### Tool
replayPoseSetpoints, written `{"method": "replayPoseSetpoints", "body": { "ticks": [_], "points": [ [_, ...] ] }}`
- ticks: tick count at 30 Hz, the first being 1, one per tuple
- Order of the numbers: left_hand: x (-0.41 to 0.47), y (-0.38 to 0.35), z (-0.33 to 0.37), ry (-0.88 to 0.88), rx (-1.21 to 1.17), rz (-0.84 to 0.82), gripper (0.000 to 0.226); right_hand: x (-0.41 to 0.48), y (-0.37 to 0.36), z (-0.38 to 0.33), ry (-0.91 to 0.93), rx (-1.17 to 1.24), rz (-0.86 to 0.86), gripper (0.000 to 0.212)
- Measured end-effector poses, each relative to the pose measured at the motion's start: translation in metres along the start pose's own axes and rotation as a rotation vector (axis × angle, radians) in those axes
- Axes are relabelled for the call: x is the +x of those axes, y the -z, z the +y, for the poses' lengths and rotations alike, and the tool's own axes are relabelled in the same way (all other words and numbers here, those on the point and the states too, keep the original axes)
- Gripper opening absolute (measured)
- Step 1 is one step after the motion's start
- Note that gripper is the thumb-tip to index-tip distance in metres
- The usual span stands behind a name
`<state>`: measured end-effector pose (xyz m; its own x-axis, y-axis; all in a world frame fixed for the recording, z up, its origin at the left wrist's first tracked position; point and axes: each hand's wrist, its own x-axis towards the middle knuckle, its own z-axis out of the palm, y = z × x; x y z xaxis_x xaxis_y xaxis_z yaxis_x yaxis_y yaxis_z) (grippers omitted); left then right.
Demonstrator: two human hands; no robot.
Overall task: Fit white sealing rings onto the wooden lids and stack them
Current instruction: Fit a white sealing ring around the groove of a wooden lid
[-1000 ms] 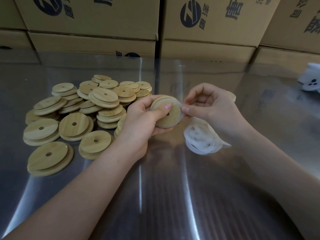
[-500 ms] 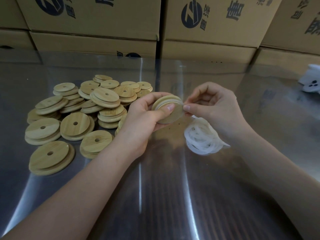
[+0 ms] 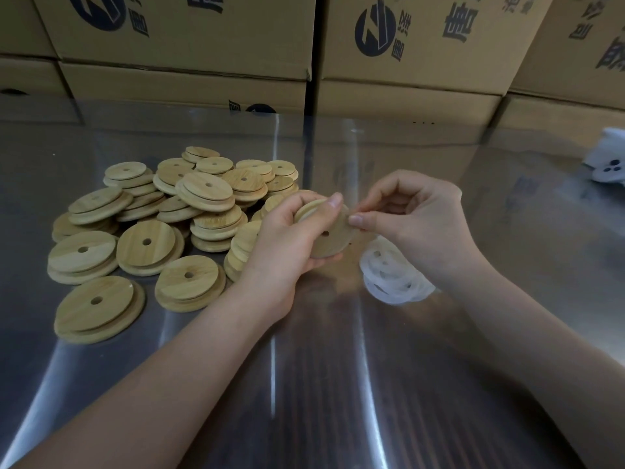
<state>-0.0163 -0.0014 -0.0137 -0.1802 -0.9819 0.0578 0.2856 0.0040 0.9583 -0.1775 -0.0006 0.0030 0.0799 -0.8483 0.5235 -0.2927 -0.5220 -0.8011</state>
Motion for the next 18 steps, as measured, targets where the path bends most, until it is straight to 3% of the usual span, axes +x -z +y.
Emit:
{"method": "replayPoseSetpoints", "body": {
  "ticks": [4, 11, 18],
  "points": [
    [0.0021, -0.0001, -0.0009, 0.01, 0.015, 0.034, 0.011, -0.001, -0.0031, 0.0012, 0.031, -0.051, 0.007, 0.03],
    [0.0036, 0.0006, -0.0017, 0.029, 0.044, 0.063, 0.007, -0.004, -0.0073, 0.0048, 0.075, -0.09, -0.018, 0.028],
    [-0.0002, -0.0019, -0.0001, 0.025, -0.017, 0.031, 0.024, -0.0036, -0.0095, 0.0058, 0.007, -0.079, -0.062, 0.033]
  ]
}}
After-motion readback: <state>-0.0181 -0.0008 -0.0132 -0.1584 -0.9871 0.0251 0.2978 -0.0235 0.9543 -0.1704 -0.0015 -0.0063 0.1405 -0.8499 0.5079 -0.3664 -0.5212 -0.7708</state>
